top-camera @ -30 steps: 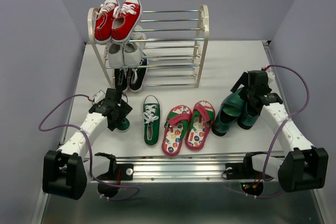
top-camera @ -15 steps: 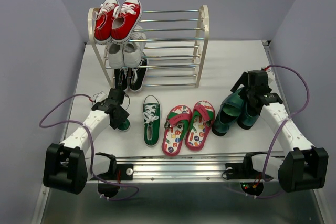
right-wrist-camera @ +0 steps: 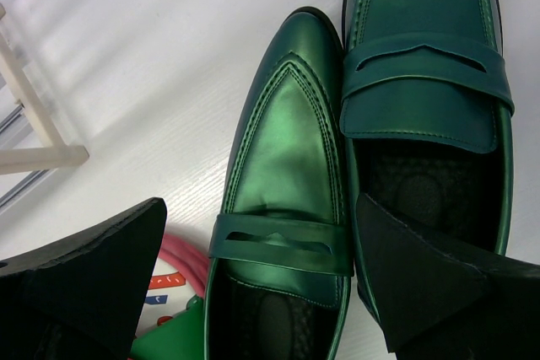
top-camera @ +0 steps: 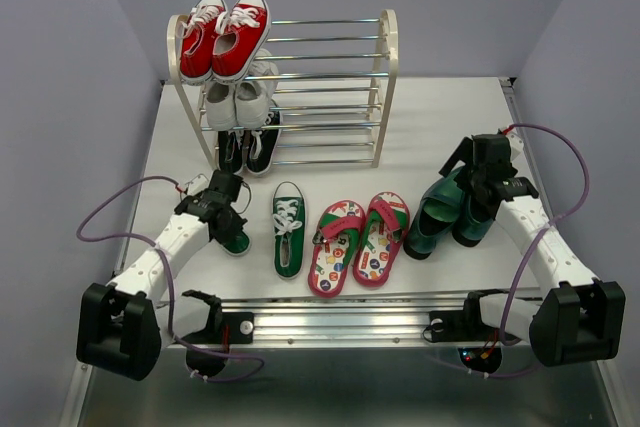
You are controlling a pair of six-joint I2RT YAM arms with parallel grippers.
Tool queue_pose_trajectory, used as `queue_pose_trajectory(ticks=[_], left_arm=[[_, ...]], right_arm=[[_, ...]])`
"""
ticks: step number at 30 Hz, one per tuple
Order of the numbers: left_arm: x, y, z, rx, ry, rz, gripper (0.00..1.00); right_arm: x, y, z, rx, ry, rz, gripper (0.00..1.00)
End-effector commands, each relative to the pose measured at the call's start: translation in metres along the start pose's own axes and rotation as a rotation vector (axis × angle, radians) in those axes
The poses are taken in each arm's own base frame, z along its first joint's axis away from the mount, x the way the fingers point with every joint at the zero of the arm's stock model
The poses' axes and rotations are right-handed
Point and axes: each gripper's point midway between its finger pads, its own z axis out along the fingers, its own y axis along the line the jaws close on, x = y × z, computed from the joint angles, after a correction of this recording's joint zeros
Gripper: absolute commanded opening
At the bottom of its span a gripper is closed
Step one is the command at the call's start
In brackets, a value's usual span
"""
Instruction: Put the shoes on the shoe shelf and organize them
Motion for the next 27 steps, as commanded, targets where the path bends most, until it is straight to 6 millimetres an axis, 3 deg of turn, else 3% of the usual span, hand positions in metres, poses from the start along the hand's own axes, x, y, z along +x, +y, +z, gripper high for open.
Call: queue_pose_trajectory(ticks=[1, 5, 10, 15, 21, 27], left_arm=[[-0.004, -0.019, -0.030, 0.116, -0.021, 0.070, 0.00], [-0.008, -0.035, -0.050, 0.179, -0.059, 0.131, 0.00], [-0.018, -0.058, -0.089, 0.223, -0.151, 0.249, 0.00], [-0.023, -0.063, -0.113, 0.183, -0.199, 0.343, 0.00], [-0.015, -0.086, -0.132, 0.231, -0.220, 0.449, 0.00], [0.007, -0.108, -0.149, 0.293, -0.184, 0.557, 0.00]], right_arm=[[-0.006, 0.004, 0.001, -0.017, -0.025, -0.001, 1.00], [-0.005, 0.005, 0.003, -0.018, -0.017, -0.003, 1.00], [-0.004, 0.005, 0.004, -0.016, -0.012, -0.011, 1.00], [-0.005, 0.005, 0.004, -0.019, -0.013, -0.012, 1.00], [-0.005, 0.007, 0.004, -0.022, -0.009, -0.015, 1.00], [-0.004, 0.006, 0.005, -0.021, -0.008, -0.016, 1.00]])
